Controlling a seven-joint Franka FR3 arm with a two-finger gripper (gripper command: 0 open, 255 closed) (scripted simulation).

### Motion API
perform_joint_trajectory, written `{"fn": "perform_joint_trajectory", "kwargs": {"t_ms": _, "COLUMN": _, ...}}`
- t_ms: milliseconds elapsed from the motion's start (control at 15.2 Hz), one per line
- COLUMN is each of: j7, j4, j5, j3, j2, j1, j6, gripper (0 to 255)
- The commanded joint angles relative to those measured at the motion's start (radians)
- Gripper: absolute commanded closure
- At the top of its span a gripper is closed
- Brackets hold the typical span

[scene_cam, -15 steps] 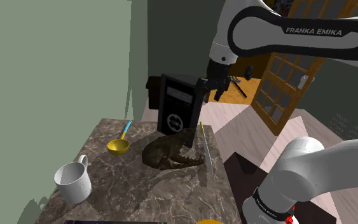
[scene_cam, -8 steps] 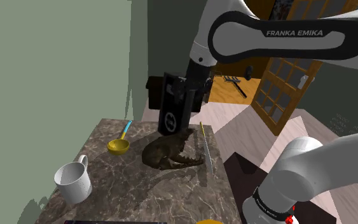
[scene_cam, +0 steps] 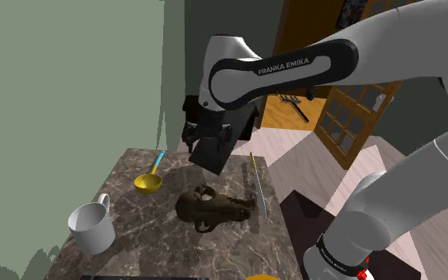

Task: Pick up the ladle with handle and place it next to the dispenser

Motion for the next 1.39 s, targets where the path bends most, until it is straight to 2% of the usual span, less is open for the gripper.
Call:
{"fn": "perform_joint_trajectory", "kwargs": {"t_ms": 0, "j7": 0.073, "j4": 0.045, "j5": -0.012, "j3": 0.033, "j2": 0.091, "j1": -0.005, "j6": 0.044, "gripper": 0}}
{"fn": "perform_joint_trajectory", "kwargs": {"t_ms": 462, "j7": 0.314, "j4": 0.227, "j5": -0.111, "j3": 0.11, "j2": 0.379, "j1": -0.017, "j6": 0.149, "gripper": 0}}
{"fn": "perform_joint_trajectory", "kwargs": {"t_ms": 858, "j7": 0.501, "j4": 0.438, "j5": -0.211, "j3": 0.08, "j2": 0.631, "j1": 0.055, "j6": 0.187, "gripper": 0}}
{"fn": "perform_joint_trajectory", "kwargs": {"t_ms": 1320, "j7": 0.519, "j4": 0.422, "j5": -0.239, "j3": 0.066, "j2": 0.691, "j1": 0.077, "j6": 0.26, "gripper": 0}}
